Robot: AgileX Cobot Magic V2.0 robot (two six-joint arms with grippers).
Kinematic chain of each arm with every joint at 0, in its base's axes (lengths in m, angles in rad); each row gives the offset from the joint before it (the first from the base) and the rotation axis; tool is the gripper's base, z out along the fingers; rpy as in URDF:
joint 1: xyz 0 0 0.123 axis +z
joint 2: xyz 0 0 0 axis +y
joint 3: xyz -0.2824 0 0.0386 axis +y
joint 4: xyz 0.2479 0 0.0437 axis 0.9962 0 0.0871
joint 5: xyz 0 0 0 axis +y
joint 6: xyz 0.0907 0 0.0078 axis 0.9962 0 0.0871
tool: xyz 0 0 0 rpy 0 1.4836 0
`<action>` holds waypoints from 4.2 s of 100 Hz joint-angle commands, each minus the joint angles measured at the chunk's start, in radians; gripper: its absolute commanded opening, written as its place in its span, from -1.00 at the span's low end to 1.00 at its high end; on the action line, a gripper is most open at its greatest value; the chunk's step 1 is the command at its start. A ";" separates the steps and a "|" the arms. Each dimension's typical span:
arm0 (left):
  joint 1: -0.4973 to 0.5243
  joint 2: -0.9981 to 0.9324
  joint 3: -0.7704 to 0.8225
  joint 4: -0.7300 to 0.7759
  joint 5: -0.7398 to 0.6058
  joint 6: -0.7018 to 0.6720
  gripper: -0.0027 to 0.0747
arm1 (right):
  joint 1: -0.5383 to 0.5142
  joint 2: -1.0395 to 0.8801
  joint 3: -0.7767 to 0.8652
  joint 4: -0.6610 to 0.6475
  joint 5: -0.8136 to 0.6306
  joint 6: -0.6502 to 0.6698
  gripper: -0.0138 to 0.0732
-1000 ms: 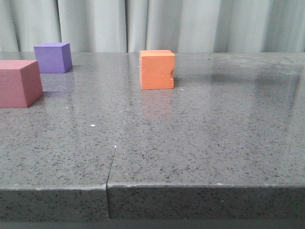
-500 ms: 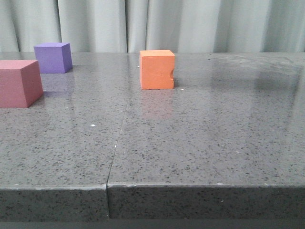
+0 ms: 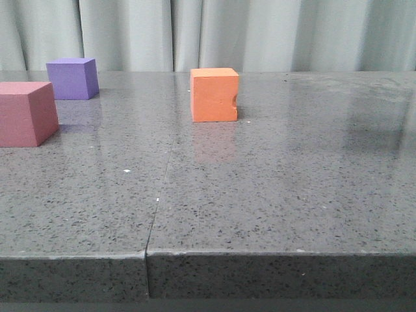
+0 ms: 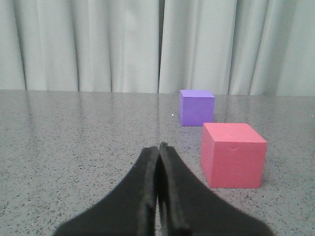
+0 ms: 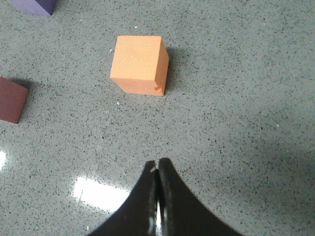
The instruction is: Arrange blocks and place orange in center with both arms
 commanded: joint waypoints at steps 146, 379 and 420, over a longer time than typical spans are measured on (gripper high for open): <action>0.002 0.404 -0.509 -0.007 0.298 0.000 -0.93 | -0.004 -0.557 0.704 -0.005 -0.483 -0.010 -0.81; -0.482 1.958 -1.883 -0.450 0.855 0.959 0.65 | -0.004 -0.557 0.704 -0.005 -0.483 -0.010 -0.81; -0.482 2.002 -1.879 -0.437 0.782 0.959 0.64 | -0.004 -0.557 0.704 -0.005 -0.483 -0.010 -0.81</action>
